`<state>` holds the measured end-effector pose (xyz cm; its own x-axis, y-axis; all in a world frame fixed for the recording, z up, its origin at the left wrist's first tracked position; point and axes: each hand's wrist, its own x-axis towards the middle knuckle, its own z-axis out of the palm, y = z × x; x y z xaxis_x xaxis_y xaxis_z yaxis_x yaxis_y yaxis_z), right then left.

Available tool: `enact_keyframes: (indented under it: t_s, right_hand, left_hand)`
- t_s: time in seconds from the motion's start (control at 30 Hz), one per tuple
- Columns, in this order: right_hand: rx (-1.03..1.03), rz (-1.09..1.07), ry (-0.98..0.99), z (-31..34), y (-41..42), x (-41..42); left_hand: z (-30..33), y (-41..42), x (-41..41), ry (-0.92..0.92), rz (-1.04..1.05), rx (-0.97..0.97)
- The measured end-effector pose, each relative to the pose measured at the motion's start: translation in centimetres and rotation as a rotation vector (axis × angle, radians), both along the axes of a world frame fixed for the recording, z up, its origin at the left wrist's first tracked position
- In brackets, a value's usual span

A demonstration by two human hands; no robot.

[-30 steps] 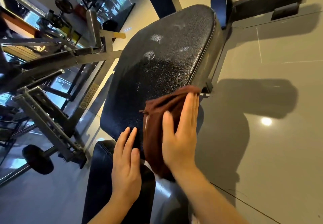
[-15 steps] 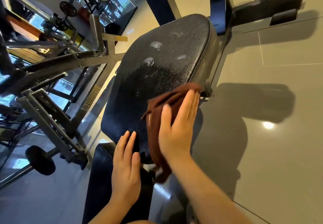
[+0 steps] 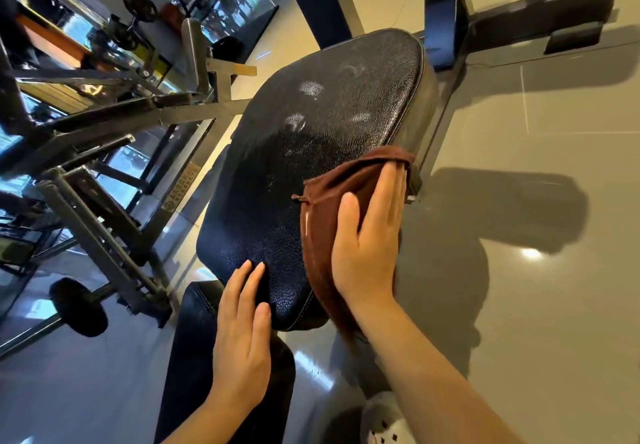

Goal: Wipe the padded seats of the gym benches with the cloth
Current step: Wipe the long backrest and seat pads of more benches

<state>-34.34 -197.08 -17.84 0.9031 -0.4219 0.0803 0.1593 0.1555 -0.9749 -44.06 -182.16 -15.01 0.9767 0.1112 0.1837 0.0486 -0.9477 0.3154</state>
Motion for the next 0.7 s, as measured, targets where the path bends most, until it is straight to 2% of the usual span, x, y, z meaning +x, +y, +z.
enact_keyframes:
  t_s: [0.27,0.33,0.53,0.7]
  right_hand:
    - [-0.003,-0.071,0.127,2.6,-7.4,11.2]
    - [0.001,-0.071,0.107,2.5,-7.3,10.6]
    - [-0.015,0.009,0.021,0.8,-1.7,1.2]
    - [0.035,0.006,0.092,2.1,-5.2,6.9]
  left_hand:
    - [0.2,-0.3,0.0,0.019,0.011,0.001]
    - [0.3,-0.3,0.1,0.034,0.018,0.021]
    - [0.2,-0.5,0.2,0.033,0.034,0.034]
    - [0.2,-0.5,0.0,0.005,0.014,0.031]
